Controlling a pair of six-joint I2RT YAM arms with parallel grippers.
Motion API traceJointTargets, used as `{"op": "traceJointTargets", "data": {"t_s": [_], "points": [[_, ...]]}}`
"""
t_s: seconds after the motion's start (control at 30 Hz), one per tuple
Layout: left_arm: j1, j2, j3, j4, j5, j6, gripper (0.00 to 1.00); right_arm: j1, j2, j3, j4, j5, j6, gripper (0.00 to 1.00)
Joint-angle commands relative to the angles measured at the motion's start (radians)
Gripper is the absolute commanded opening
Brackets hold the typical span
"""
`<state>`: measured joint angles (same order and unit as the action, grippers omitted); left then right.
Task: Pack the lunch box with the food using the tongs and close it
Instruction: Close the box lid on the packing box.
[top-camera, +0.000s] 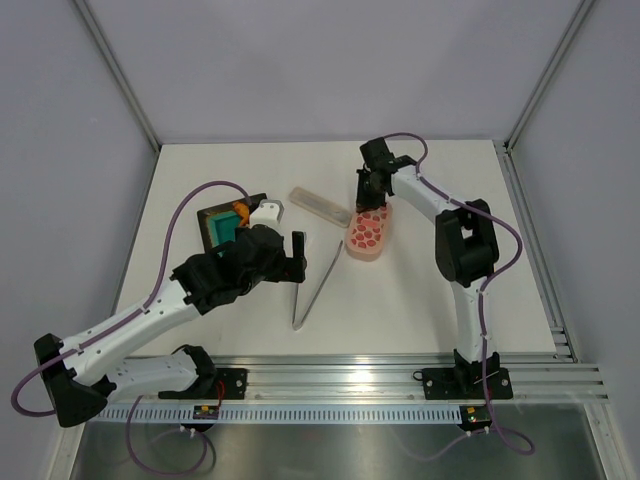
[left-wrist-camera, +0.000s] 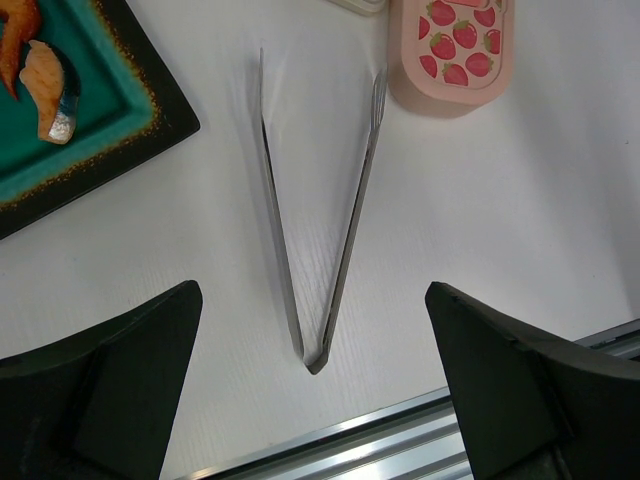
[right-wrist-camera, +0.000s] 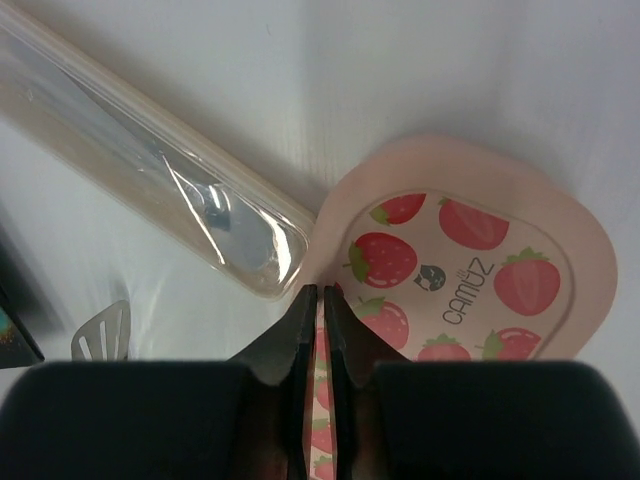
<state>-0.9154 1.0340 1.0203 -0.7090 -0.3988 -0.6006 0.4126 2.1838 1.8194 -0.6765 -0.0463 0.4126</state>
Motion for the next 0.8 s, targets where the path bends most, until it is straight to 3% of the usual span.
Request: {"op": "traceJointTargets", "data": {"t_s": [0.0, 0.3, 0.63, 0.77], "points": [[0.004, -0.014, -0.003, 0.028, -0.018, -0.008, 0.99, 0.02, -0.054, -0.052, -0.015, 0.013, -0.008, 0.13], [0.006, -0.026, -0.015, 0.036, -0.015, -0.004, 0.99, 0.074, -0.266, -0.18, 0.026, 0.042, -0.011, 0.14], [0.006, -0.037, -0.026, 0.039, -0.012, -0.005, 0.99, 0.117, -0.243, -0.39, 0.094, 0.069, 0.025, 0.13], [0.007, -0.031, -0.026, 0.04, -0.005, -0.002, 0.99, 0.117, -0.242, -0.375, 0.058, 0.08, 0.012, 0.11]]}}
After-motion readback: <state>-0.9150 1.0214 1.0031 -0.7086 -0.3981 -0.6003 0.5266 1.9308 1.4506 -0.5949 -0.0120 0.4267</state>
